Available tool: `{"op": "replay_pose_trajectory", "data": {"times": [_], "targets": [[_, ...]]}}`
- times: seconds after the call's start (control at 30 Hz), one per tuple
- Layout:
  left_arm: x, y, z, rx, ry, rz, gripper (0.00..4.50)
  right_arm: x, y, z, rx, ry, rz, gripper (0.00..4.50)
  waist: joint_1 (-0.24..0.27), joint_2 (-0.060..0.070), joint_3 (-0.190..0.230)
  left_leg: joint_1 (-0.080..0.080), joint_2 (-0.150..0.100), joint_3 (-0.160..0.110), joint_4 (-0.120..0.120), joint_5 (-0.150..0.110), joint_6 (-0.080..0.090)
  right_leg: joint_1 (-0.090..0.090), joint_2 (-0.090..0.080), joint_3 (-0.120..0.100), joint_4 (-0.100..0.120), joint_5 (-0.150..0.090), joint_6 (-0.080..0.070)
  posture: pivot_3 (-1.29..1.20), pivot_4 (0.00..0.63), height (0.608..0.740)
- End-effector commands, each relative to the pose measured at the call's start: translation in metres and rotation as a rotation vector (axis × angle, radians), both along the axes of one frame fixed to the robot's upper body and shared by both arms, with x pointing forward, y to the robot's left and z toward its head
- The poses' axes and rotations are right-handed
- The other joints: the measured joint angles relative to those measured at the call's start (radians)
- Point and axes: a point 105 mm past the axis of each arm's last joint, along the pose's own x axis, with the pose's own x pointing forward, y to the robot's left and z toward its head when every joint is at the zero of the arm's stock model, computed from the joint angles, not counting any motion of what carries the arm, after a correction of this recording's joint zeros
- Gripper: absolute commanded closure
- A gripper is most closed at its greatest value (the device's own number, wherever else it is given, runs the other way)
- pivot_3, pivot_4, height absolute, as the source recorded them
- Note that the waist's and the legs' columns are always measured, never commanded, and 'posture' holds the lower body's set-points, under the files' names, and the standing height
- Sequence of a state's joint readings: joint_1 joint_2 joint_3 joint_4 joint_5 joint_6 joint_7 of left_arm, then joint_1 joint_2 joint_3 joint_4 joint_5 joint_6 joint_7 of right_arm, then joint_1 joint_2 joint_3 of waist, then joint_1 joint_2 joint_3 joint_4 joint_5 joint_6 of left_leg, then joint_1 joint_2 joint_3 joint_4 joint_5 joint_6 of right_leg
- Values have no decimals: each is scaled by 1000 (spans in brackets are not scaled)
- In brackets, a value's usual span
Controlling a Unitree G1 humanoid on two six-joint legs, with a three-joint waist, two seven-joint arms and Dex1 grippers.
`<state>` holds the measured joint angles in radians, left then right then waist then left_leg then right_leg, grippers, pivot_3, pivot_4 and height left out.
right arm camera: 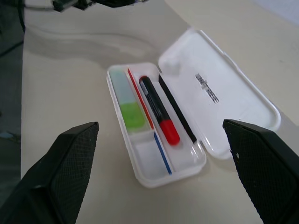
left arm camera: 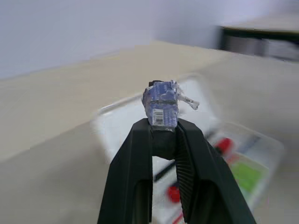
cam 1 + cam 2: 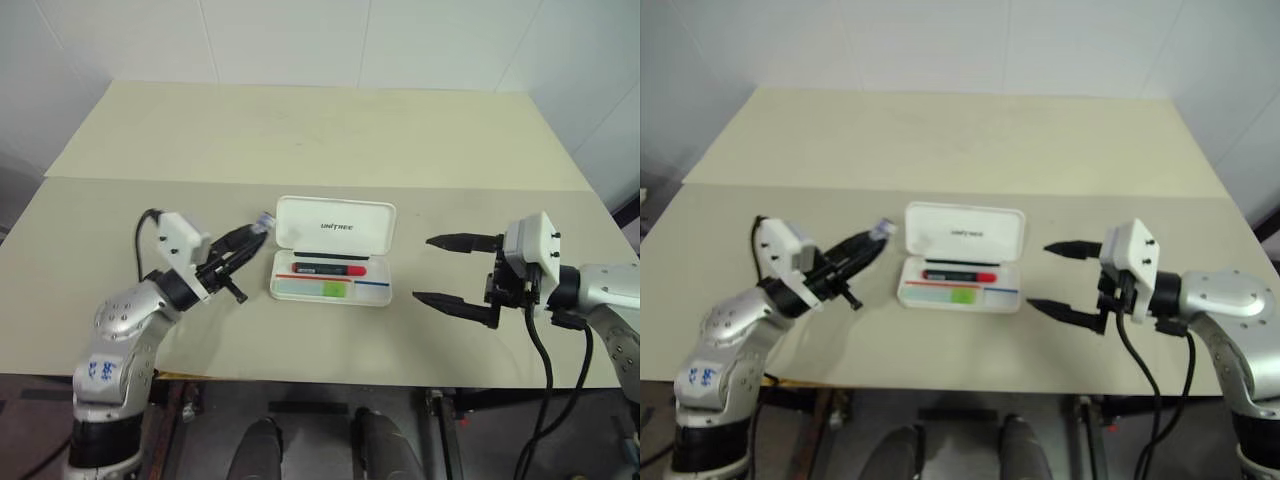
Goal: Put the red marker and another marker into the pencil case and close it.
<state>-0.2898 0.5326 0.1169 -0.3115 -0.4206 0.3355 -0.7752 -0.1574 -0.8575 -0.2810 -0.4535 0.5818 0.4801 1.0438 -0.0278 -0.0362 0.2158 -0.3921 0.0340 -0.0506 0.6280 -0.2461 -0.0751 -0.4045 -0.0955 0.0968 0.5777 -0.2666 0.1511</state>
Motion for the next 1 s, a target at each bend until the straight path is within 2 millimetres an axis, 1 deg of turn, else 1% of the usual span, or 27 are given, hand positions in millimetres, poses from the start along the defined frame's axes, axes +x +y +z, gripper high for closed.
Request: {"op": "replay_pose_trajectory", "data": {"times": [0.03, 0.1, 0.2, 0.3, 0.33, 0.5, 0.63, 0.7, 0.83, 1.0], "targets": [[4, -15, 0, 88, 6, -165, 4227, -8, -5, 14, -2, -69, -46, 0, 0, 0, 0, 0, 0, 0, 0, 0, 0, 0, 0, 0, -1, 0, 0, 0, 150, 740], [5, -24, -4, 139, 50, -267, 4227, -11, -6, 13, -1, -73, -71, 0, -1, 0, 0, -1, 0, 0, 0, -1, 1, 0, 0, 0, -2, 1, 0, 0, 150, 740], [5, -37, -3, 211, 93, -403, 4227, -17, -8, 13, 4, -79, -107, 0, 0, 0, 0, -2, 0, 0, -1, -1, 2, -1, 0, 0, -1, 1, 0, 0, 150, 740], [2, -42, -3, 242, 112, -477, 4227, -19, -8, 12, 9, -82, -123, 0, -2, 0, 0, -3, 0, 0, -2, -1, 2, -3, 0, 0, 0, 1, 1, 0, 150, 740], [3, -43, -3, 253, 116, -485, 4227, -19, -8, 12, 10, -83, -130, 0, -1, 0, 0, -3, 0, 0, -2, -1, 2, -3, 0, 0, 0, 1, 1, 0, 150, 740], [19, -65, -6, 291, 121, -510, 4227, -23, -7, 11, 20, -91, -159, 0, 3, 0, 0, -4, 0, 0, 1, -1, 2, -3, 0, 0, 3, 1, 2, 0, 150, 740], [27, -82, -13, 296, 129, -509, 4227, -23, -5, 13, 26, -98, -173, 0, 2, 0, 0, -5, 0, 0, 2, -1, 3, -3, 0, 1, 0, 2, 3, 0, 150, 740], [28, -86, -18, 308, 142, -516, 4227, -23, -5, 13, 24, -101, -179, 0, -1, 0, 0, -5, 0, 0, 2, -1, 3, -3, 0, 1, 1, 2, 3, 0, 150, 740], [27, -104, -30, 323, 148, -536, 4227, -25, -5, 14, 26, -102, -189, 0, 1, 0, 0, -5, 0, 0, 1, -1, 3, -4, 0, 1, 3, 2, 3, 0, 150, 740], [28, -109, -40, 344, 164, -535, 4227, -26, -2, 14, 32, -99, -193, 0, 2, 0, 0, -5, 0, 0, 1, -1, 3, -4, 0, 1, 4, 2, 3, 0, 150, 740]]}}
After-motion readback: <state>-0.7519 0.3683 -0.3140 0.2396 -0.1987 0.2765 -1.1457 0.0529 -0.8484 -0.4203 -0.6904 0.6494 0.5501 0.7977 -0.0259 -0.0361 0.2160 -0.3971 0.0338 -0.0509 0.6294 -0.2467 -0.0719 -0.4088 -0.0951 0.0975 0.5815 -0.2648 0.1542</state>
